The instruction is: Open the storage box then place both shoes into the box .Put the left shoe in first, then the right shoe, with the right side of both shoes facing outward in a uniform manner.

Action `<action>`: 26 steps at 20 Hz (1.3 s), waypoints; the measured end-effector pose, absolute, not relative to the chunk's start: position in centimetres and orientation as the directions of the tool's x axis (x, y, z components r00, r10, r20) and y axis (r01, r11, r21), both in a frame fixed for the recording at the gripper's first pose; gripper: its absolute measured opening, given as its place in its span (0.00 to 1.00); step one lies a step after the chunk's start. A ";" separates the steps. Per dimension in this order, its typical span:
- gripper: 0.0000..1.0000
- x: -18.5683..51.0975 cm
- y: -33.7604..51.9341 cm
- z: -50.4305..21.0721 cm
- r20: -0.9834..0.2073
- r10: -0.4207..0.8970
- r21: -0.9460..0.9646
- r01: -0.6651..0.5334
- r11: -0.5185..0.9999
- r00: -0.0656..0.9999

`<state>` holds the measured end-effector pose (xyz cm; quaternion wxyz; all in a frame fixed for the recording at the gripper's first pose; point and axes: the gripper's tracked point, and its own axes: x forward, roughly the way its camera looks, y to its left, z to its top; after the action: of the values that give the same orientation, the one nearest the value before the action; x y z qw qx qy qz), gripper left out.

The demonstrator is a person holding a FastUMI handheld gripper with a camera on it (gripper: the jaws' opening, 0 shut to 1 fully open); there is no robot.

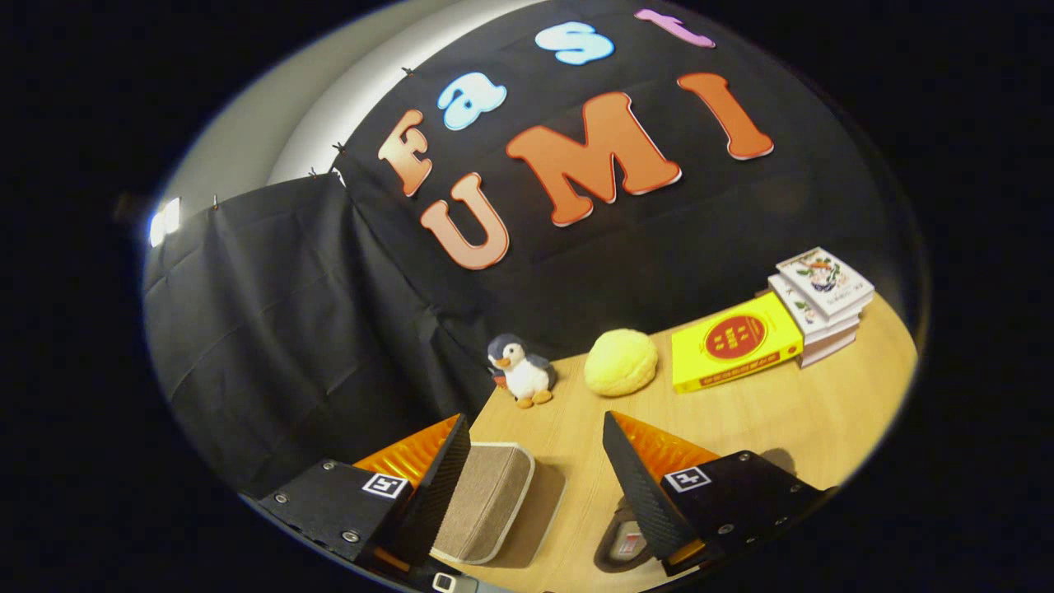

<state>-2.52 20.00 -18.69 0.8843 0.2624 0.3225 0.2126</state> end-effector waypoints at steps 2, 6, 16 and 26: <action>0.97 -3.6 21.4 -20.4 -0.486 0.569 0.626 -0.189 0.756 0.664; 0.97 -5.9 24.1 -23.8 -0.526 0.606 0.653 -0.174 0.738 0.597; 0.97 -11.8 31.7 -29.7 -0.542 0.730 0.766 -0.113 0.633 0.416; 0.97 -14.2 35.2 -33.6 -0.508 0.752 0.836 0.032 0.547 0.420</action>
<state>-14.16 35.25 -33.59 0.7371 0.4085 0.4799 0.2439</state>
